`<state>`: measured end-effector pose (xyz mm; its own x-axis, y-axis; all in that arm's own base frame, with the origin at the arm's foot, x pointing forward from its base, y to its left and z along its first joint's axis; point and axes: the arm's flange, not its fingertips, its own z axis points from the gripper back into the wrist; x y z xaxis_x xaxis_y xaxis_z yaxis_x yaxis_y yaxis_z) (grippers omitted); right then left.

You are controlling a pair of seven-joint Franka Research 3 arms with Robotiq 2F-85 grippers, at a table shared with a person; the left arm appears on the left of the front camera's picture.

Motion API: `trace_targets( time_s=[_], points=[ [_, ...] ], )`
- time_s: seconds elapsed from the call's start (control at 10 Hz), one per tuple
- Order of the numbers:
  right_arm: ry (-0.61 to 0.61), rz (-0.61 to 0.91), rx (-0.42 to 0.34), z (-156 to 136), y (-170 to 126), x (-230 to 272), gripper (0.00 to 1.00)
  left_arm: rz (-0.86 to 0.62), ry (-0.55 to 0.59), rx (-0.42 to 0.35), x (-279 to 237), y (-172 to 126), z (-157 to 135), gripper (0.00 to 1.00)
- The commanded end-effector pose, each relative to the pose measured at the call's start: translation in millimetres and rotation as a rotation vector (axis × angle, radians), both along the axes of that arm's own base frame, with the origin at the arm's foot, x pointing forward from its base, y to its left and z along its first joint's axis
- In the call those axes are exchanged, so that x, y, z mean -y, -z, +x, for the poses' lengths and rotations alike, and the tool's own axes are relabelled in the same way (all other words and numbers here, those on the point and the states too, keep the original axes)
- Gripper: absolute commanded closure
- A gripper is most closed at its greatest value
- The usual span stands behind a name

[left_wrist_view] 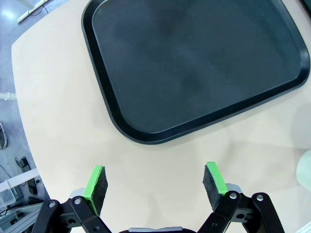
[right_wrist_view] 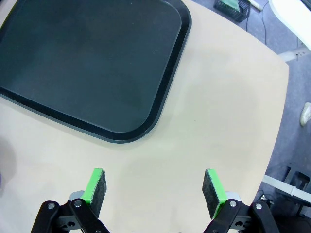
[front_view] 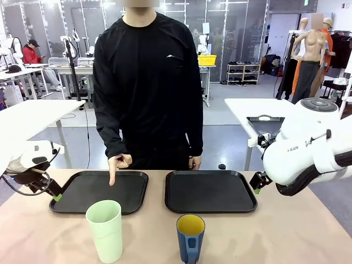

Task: Sort and store the cups by type.
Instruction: Pick up the Reusable plastic cup.

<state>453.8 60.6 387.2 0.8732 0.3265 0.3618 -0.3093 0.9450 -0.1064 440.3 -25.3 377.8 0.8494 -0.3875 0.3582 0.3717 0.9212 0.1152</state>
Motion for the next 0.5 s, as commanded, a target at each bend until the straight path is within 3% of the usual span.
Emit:
trace_targets(
  time_s=[0.0, 0.1, 0.2, 0.4],
  points=[
    [0.002, 0.0, -0.002, 0.2, 0.0, 0.7, 0.0, 0.006, 0.0, -0.002, -1.8, 0.4, -0.1, 0.0],
    [0.002, 0.0, -0.002, 0.2, 0.0, 0.7, 0.0, 0.0, 0.0, 0.0, 0.0, 0.0, 0.0, 0.0],
    [0.002, 0.0, -0.002, 0.2, 0.0, 0.7, 0.0, 0.001, 0.09, -0.005, 1.4, 2.8, 0.0, 0.0],
    [0.002, 0.0, -0.002, 0.2, 0.0, 0.7, 0.0, 0.008, 0.167, -0.006, 1.2, 5.7, -6.0, 0.0]
  ],
)
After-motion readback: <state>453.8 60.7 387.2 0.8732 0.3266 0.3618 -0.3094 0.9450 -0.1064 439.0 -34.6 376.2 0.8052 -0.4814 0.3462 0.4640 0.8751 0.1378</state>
